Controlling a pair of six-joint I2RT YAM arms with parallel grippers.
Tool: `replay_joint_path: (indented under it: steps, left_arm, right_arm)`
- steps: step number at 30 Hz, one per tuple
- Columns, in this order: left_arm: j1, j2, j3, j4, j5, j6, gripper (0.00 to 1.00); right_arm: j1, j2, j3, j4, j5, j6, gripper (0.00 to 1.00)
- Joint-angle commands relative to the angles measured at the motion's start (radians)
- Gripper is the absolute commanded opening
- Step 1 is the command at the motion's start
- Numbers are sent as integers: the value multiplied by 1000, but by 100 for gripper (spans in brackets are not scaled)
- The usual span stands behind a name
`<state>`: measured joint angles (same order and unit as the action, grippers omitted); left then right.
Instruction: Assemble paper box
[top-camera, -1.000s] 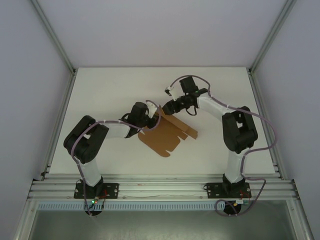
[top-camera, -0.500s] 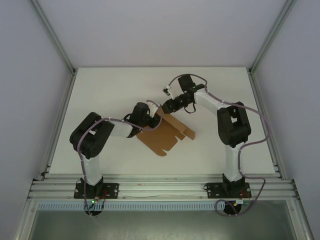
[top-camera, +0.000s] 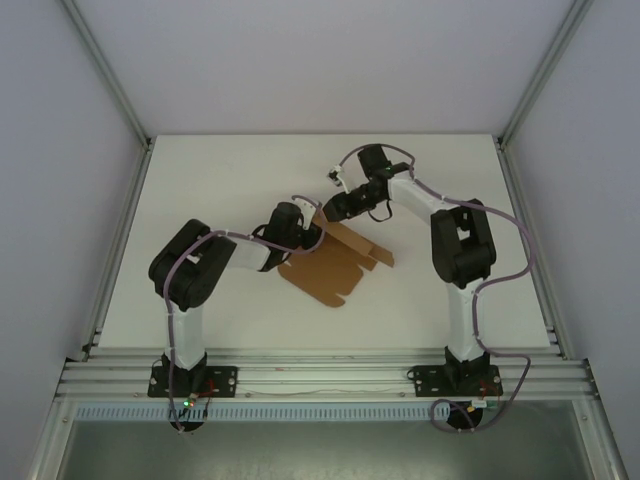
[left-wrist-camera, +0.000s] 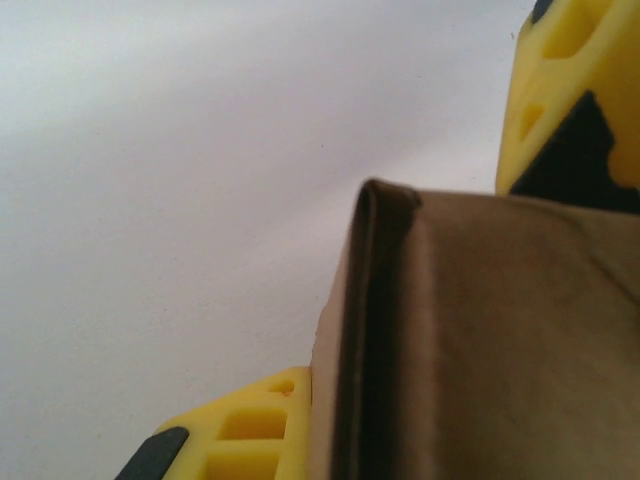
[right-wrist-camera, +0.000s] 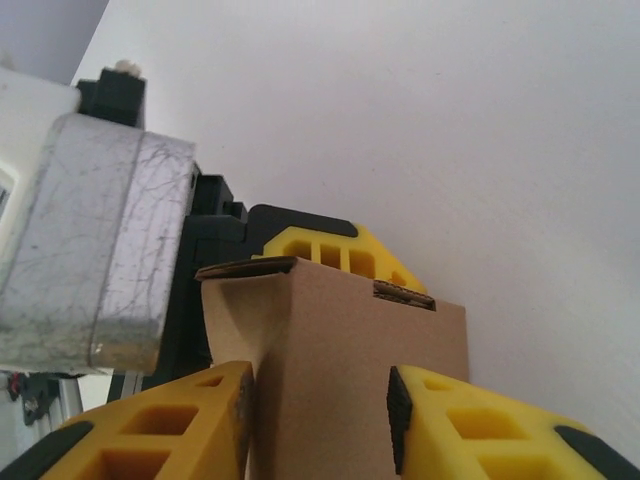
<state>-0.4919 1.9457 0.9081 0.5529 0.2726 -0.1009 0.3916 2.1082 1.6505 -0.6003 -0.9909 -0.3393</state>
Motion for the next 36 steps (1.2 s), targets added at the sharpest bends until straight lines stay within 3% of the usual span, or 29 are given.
replay_joint_path:
  steps: [1, 6, 12, 16, 20, 22, 25, 36]
  left_arm:
    - [10, -68, 15, 49, -102, -105, 0]
    - [6, -68, 5, -2, -131, -78, 0]
    - [-32, -44, 48, -146, -268, 13, 0]
    - [-47, -19, 46, -151, -270, 25, 1]
    - [-47, -18, 41, -155, -262, 7, 13]
    - [-46, -25, 35, -162, -244, 10, 31]
    - [-46, -68, -9, -142, -231, 16, 42]
    - [-32, -162, -62, -149, -358, 51, 45]
  right_arm:
    - [2, -38, -66, -40, 92, 85, 46]
    - [-22, -165, -143, 87, 173, 205, 57]
    - [-27, -198, -210, 65, 161, 137, 58]
    - [-28, -164, -227, 64, 145, 118, 56]
    - [-23, -141, -230, 56, 166, 95, 55]
    - [-17, -140, -237, 63, 208, 90, 55]
    - [-15, -138, -237, 50, 236, 75, 55]
    - [-14, -144, -222, 41, 228, 62, 55]
